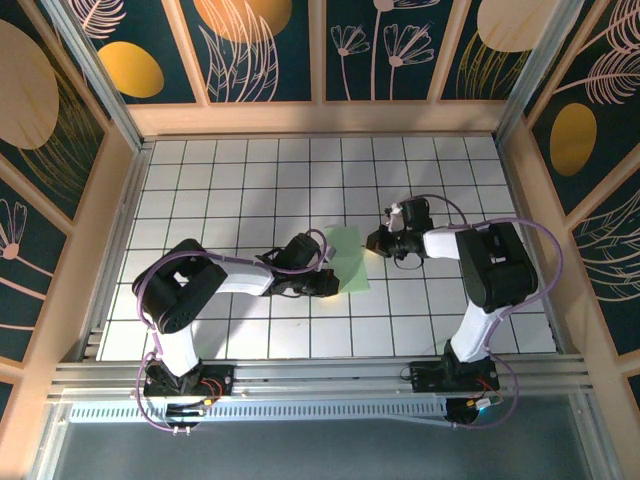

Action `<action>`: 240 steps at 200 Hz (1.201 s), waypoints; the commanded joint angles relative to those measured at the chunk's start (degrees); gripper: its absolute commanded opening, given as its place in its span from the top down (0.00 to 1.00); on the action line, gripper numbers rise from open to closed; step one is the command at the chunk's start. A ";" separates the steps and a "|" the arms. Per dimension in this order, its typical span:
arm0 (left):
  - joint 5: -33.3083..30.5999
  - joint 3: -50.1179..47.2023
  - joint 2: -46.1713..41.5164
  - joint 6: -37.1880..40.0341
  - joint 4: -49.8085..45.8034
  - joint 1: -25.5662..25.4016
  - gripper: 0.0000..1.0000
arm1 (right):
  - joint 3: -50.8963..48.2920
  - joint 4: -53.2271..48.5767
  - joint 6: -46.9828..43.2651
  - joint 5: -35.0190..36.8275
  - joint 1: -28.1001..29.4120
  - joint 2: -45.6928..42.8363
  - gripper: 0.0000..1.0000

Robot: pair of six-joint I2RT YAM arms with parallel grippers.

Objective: Fold a paper plane with a square sheet of paper (fold left side to right side)
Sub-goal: Fold the triangle a second time at the center of the table.

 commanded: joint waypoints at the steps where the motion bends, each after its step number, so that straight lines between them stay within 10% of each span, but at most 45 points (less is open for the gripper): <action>1: -3.42 -1.82 0.30 -0.10 -4.63 0.12 1.00 | 0.82 -2.47 -2.29 3.60 -0.65 -4.59 1.00; 89: -3.72 -0.10 -0.91 -1.09 -3.87 0.12 1.00 | -5.01 6.93 4.85 -2.80 9.33 -5.38 1.00; 240: 0.14 6.06 0.98 -2.35 -1.56 2.75 0.99 | -5.16 1.17 3.10 2.00 9.41 0.83 1.00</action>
